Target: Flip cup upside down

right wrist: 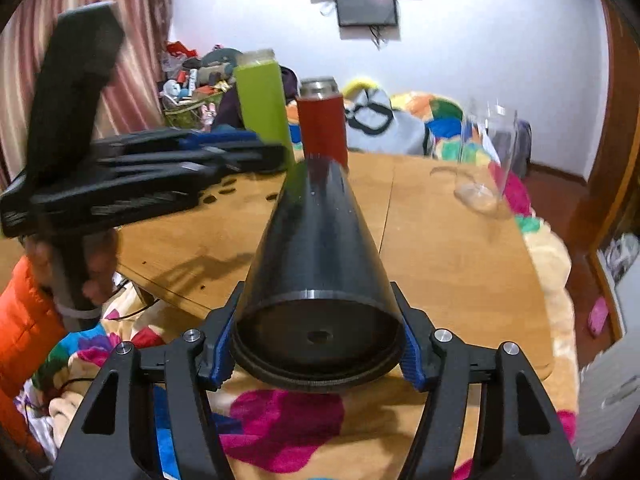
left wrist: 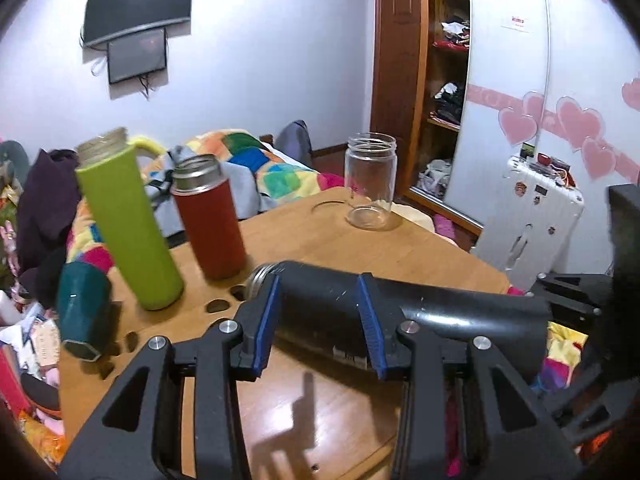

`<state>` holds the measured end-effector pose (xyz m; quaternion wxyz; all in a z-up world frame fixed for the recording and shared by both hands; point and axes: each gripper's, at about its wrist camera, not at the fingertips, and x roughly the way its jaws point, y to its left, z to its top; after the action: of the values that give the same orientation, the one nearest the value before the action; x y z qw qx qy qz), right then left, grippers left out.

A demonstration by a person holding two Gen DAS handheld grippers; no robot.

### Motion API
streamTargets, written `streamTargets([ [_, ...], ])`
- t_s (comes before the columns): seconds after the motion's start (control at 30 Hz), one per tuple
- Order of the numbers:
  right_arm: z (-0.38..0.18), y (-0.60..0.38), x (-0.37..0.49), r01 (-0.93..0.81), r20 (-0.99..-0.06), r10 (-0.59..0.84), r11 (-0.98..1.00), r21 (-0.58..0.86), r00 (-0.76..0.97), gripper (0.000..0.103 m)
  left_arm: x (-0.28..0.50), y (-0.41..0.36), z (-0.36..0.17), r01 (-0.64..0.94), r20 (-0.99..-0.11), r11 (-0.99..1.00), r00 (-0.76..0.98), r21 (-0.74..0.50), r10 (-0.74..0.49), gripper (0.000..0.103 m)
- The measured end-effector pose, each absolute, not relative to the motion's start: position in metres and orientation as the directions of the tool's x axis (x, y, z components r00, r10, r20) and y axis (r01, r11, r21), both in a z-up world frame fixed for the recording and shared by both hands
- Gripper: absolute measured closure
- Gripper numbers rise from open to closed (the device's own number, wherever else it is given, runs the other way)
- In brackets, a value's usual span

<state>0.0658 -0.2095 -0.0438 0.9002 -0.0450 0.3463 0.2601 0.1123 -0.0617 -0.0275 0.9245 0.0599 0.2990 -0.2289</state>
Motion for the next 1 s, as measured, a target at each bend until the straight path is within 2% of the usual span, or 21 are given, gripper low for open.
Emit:
streamTargets([
  [0.2,-0.028,-0.210,0.066,-0.514,-0.611,0.443,0.855,0.068,0.657,0.042,0.117,-0.058,-0.021,0.458,-0.567,0.886,0.714,-0.066,-0.411,0.064],
  [0.5,0.001,-0.198,0.084,-0.540,-0.532,0.484,0.839,0.059,0.695,0.042,0.106,-0.045,0.001,0.438,-0.513,0.899,0.767,-0.019,-0.385,0.064],
  [1.0,0.026,-0.171,0.136,-0.582,-0.508,0.542,0.808,0.096,0.669,0.042,0.126,-0.010,0.012,0.359,-0.485,0.931,0.805,-0.057,-0.340,0.064],
])
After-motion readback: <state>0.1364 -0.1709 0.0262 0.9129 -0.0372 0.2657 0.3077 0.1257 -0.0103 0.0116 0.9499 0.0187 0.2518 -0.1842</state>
